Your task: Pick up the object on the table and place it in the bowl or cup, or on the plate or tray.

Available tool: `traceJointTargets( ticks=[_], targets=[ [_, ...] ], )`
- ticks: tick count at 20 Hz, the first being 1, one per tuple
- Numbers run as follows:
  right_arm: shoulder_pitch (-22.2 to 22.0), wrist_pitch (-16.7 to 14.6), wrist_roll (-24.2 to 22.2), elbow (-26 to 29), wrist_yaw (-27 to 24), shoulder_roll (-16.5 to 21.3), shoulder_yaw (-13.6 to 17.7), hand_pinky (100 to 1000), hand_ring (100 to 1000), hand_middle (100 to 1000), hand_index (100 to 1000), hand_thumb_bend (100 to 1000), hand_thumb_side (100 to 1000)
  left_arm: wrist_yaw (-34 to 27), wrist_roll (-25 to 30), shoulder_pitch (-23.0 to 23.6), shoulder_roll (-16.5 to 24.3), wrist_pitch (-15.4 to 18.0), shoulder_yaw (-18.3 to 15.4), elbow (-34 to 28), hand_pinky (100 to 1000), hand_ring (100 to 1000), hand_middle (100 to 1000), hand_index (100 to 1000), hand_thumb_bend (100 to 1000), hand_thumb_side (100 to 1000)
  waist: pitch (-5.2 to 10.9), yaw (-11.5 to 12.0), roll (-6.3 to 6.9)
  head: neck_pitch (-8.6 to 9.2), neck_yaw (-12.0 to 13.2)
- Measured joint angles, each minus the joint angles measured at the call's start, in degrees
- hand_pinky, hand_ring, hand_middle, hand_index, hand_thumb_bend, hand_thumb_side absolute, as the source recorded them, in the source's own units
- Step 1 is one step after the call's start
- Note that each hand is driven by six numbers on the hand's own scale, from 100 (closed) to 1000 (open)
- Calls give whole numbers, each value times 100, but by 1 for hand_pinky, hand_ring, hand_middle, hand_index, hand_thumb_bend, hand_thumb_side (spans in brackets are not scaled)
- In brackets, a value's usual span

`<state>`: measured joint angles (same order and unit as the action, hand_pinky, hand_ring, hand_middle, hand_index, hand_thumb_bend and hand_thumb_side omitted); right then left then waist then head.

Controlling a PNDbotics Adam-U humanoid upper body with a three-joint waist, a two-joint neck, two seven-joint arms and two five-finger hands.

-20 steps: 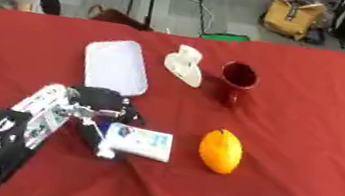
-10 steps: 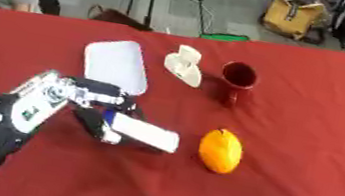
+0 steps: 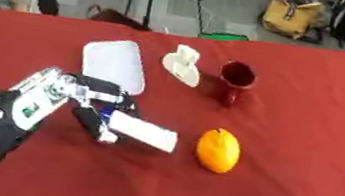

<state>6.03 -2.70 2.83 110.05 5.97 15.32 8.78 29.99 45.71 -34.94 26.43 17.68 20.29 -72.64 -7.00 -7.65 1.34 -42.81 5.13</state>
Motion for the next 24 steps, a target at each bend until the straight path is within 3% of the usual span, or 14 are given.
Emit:
traceJointTargets(
  ticks=[5, 6, 9, 11, 12, 13, 14, 18, 24],
  targets=[
    [-1, -1, 1, 0, 0, 0, 1, 518, 576, 802, 873, 508, 697, -330, -13, 105, -135, -100, -646, -10, 555, 359, 422, 852, 100, 298, 0, 24, -4, 0, -23],
    [-1, -1, 1, 0, 0, 0, 2, 518, 576, 802, 873, 508, 697, -358, -69, 108, -150, -141, -757, -3, 557, 368, 431, 853, 100, 263, 0, 25, -4, 0, -25],
    [-2, 0, 2, 0, 0, 0, 2, 518, 576, 802, 873, 507, 698, -173, -380, 53, -181, -335, -1065, 132, 557, 373, 436, 853, 100, 260, 0, 30, -6, 0, -38],
    [-4, 0, 2, -1, 0, 0, 2, 518, 576, 802, 873, 506, 698, 89, -609, -50, -182, -454, -1203, 277, 559, 384, 447, 857, 121, 241, 0, 31, -7, 0, -43],
    [-4, 0, 2, -1, 0, 0, 2, 518, 577, 802, 873, 505, 699, 250, -728, -109, -183, -519, -1259, 359, 568, 413, 474, 864, 210, 249, 0, 31, -8, 0, -44],
    [-5, 0, 2, -1, 0, 0, 2, 518, 577, 802, 873, 505, 699, 455, -865, -187, -183, -612, -1314, 468, 568, 413, 474, 864, 210, 249, 1, 30, -10, 0, -44],
    [-6, 0, 2, -1, 0, 0, 2, 518, 576, 803, 873, 503, 699, 682, -1013, -293, -183, -708, -1362, 601, 580, 445, 503, 871, 289, 289, 1, 29, -13, 0, -42],
    [-7, -1, -3, -3, -1, -3, -1, 518, 576, 803, 873, 499, 701, 1669, -1680, -736, -229, -1041, -1514, 1178, 607, 503, 564, 877, 376, 344, 1, 0, -26, 0, -19],
    [-6, -2, -12, -5, -8, -21, -22, 518, 575, 803, 873, 497, 701, 2771, -3152, -1099, -449, -1335, -1663, 1917, 638, 568, 625, 881, 378, 378, 1, -69, -31, 0, 36]
  ],
)
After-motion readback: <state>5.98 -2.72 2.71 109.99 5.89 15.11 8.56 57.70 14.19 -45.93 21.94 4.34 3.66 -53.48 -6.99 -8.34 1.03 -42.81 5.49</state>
